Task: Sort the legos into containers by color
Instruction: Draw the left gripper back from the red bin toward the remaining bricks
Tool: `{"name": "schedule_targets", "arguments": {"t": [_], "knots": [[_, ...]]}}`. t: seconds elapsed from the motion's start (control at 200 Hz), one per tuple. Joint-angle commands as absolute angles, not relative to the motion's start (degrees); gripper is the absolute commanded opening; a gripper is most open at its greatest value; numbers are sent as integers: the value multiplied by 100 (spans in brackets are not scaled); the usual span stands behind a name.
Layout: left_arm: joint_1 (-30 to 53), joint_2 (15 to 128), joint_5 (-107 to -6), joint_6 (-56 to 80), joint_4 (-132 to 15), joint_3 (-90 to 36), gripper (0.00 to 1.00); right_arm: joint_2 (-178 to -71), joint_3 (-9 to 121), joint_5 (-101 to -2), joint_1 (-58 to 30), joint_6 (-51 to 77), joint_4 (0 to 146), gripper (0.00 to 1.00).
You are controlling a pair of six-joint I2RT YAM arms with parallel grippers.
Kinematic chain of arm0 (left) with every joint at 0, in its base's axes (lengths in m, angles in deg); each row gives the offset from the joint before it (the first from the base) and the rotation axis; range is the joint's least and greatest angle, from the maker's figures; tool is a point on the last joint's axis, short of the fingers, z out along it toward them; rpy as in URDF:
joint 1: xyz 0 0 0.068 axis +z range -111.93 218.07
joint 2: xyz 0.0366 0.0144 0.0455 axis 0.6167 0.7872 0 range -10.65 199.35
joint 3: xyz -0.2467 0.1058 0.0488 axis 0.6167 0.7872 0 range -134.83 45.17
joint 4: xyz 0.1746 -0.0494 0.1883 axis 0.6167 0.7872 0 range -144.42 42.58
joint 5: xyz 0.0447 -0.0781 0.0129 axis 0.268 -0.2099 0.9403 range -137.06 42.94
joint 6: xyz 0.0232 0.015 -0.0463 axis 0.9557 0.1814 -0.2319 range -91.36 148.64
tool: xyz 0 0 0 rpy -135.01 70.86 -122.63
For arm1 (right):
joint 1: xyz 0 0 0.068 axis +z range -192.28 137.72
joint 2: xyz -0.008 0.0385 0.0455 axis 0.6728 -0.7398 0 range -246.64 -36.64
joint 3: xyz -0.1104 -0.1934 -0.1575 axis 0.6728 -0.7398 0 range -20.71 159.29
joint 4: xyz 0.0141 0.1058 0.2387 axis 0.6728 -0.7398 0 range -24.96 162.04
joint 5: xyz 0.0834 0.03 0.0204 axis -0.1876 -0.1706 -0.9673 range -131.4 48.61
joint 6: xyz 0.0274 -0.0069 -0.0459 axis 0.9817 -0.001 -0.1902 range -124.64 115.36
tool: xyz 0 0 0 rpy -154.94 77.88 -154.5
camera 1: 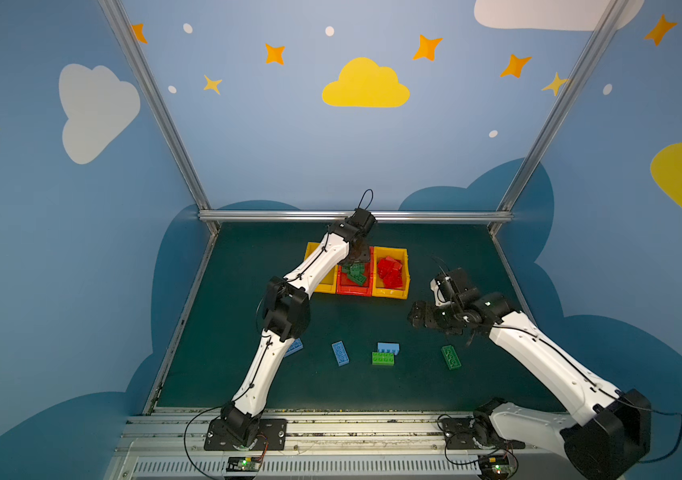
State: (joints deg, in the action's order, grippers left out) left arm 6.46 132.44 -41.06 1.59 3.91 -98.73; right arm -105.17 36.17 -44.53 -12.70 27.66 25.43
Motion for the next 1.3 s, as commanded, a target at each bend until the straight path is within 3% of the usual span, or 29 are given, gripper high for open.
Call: {"name": "schedule_targets", "arguments": {"t": [0.0, 0.14, 0.3, 0.561, 0.776, 1.036, 1.296], "knots": [[617, 13439, -4402, 241, 1169, -10587, 75, -10747, 3784, -4810, -1296, 2467, 2379, 97], [475, 12754, -4291, 229, 797, -9777, 85, -10813, 3788, -4904, -1198, 2507, 2300, 97], [327, 10891, -3919, 136, -466, -7074, 100, -10512, 3627, -4454, -671, 2954, 2128, 97], [341, 7683, -3388, -511, -1741, -2694, 100, -10312, 3032, -4062, 312, 4196, 2352, 97], [313, 5380, -3225, -1033, -1974, -149, 100, -10896, 2969, -3639, 1061, 4931, 2819, 97], [319, 3070, -3265, -1382, -1941, 1388, 100, -12096, 3334, -3355, 1535, 5419, 3117, 97], [319, 2296, -3301, -1496, -1817, 1840, 100, -12968, 3994, -3291, 1572, 5425, 2873, 97]]}}
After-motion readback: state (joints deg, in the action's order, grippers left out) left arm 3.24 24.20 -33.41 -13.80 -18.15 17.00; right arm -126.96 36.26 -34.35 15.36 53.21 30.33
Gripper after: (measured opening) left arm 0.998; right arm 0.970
